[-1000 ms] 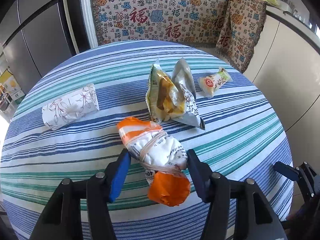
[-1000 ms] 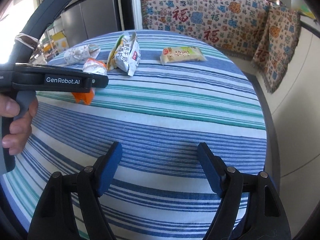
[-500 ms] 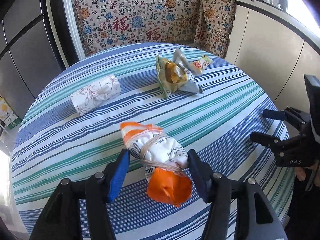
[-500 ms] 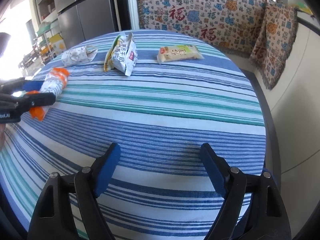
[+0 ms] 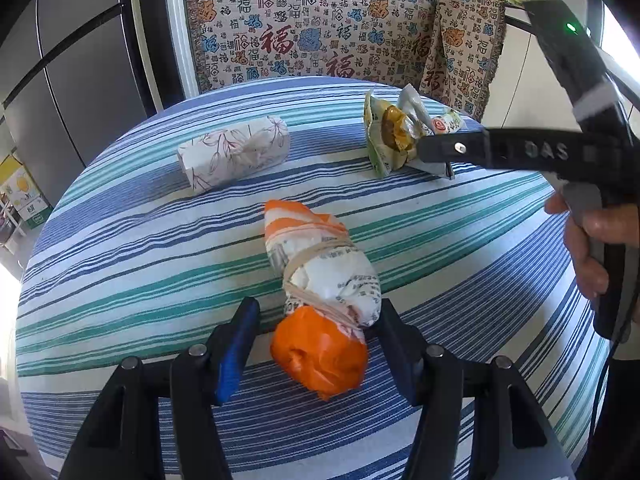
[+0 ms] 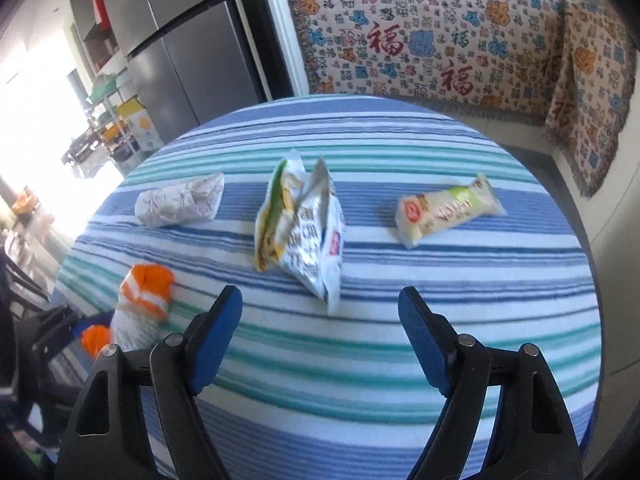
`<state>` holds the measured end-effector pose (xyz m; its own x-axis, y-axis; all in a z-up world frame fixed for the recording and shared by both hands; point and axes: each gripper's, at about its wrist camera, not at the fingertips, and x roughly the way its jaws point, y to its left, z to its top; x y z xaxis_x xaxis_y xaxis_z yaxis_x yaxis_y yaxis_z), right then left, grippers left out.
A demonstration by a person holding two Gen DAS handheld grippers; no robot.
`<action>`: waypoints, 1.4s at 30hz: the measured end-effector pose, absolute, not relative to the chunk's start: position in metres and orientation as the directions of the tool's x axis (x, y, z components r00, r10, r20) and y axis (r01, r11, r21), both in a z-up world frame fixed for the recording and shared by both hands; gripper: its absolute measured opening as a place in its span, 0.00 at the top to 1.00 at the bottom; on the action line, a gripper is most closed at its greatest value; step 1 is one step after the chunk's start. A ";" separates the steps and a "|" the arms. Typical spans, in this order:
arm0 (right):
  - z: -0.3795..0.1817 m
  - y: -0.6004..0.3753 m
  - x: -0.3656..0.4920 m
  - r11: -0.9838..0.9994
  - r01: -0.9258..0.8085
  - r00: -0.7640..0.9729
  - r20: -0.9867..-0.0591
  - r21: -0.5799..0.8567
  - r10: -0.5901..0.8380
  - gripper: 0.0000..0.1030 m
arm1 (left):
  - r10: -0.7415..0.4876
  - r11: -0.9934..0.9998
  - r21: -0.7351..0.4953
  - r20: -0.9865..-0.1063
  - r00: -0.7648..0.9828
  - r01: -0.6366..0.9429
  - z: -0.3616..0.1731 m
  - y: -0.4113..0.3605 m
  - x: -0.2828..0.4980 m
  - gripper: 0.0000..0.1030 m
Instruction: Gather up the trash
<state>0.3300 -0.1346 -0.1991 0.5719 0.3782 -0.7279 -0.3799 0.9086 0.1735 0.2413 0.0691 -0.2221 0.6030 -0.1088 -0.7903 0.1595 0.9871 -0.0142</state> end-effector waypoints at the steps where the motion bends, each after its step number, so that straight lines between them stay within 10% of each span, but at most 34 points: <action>1: -0.199 -0.129 0.336 0.911 -0.376 0.572 -0.730 0.171 0.373 0.20 | -0.106 0.987 -0.011 -0.787 0.608 0.157 -0.223 0.069 0.241 0.41; 4: -0.204 -0.115 0.351 0.911 -0.381 0.562 -0.744 0.157 0.363 0.21 | -0.103 0.989 -0.013 -0.780 0.617 0.148 -0.224 0.068 0.240 0.41; 7: -0.212 -0.110 0.353 0.915 -0.378 0.548 -0.764 0.137 0.341 0.55 | -0.103 0.989 -0.017 -0.779 0.618 0.144 -0.224 0.068 0.239 0.41; 11: -0.209 -0.126 0.328 0.920 -0.366 0.573 -0.745 0.140 0.341 0.61 | -0.104 0.989 -0.018 -0.779 0.618 0.144 -0.225 0.068 0.239 0.41; 22: -0.210 -0.137 0.232 0.915 -0.394 0.571 -0.758 0.084 0.315 0.59 | -0.071 0.994 -0.005 -0.791 0.608 0.109 -0.223 0.078 0.234 0.41; 32: -0.221 -0.138 0.239 0.940 -0.327 0.593 -0.753 0.096 0.284 0.29 | -0.052 0.997 -0.001 -0.786 0.616 0.083 -0.225 0.083 0.233 0.39; 42: -0.223 -0.138 0.236 0.944 -0.322 0.593 -0.761 0.076 0.264 0.25 | -0.053 0.997 -0.002 -0.785 0.617 0.083 -0.225 0.083 0.232 0.39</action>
<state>0.2363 -0.1382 -0.2226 0.5933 0.2638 -0.7605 -0.3225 0.9435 0.0757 0.2325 0.0827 -0.2252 0.6167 -0.0530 -0.7854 0.0833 0.9965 -0.0019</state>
